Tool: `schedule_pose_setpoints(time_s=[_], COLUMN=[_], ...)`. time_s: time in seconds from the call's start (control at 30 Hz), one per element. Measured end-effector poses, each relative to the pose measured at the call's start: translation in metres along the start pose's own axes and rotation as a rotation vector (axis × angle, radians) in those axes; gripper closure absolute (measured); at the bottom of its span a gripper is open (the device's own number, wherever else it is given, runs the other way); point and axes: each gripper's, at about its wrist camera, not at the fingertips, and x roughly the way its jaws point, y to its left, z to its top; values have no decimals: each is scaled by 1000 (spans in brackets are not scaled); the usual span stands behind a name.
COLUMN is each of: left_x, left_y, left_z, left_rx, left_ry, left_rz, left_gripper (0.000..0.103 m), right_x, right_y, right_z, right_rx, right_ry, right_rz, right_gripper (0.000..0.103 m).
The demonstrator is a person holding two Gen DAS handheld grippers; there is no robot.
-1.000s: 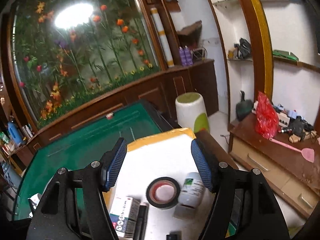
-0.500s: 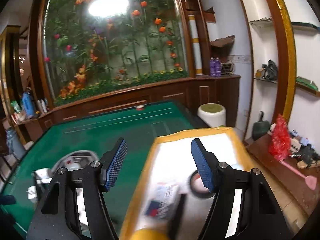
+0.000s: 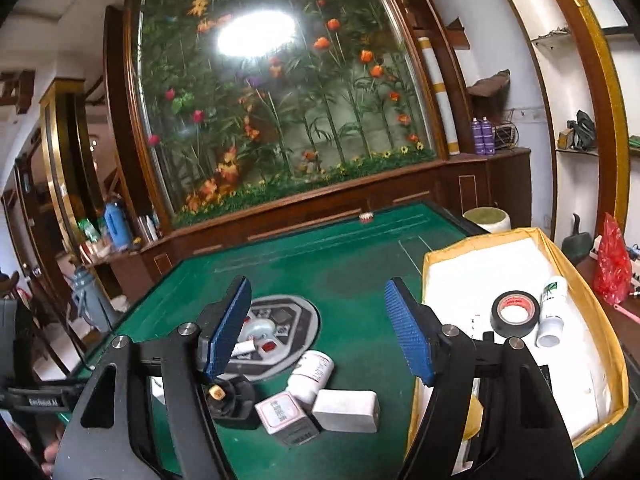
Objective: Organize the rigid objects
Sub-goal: 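Grasp the white charger with the left gripper while the right gripper grasps the small white-pink box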
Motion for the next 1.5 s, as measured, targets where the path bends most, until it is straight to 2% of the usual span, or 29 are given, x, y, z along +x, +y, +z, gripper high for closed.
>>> schedule_pose_setpoints(time_s=[0.2,0.43,0.6,0.73,0.8,0.87,0.9,0.93,1.07,1.2,1.33,1.43,1.5], left_x=[9,32,52,74,81,81,79,77,62,52,60,62,60], left_y=[5,7,0,7,14,19,19,19,18,19,22,15,12], left_z=[-1,-6,1,16,23,25,24,22,9,1,3,-1,-2], left_rx=[21,66,156,162,137,121,118,124,162,181,169,218,232], left_ry=[27,131,158,169,170,181,175,181,180,181,215,211,204], left_rz=[35,88,162,216,179,156,158,170,213,210,218,257,268], left_gripper=[25,25,25,24,24,29,40,45,45,45,44,43,44], right_x=[4,1,4,10,15,20,23,25,40,57,72,79,81], right_y=[-18,-14,-14,-13,-13,-12,-11,-10,-1,13,24,40,54], right_z=[-1,2,3,0,-3,-4,-5,-6,-14,-30,-51,-64,-77], right_rx=[48,15,17,18,24,28,25,22,-3,-55,-144,-255,-378], right_ry=[24,22,39,73,104,132,144,157,243,366,477,536,546], right_rz=[-16,5,33,55,79,92,94,101,180,252,199,190,108], right_gripper=[33,33,33,33,33,33,33,33,33,33,34,34,34])
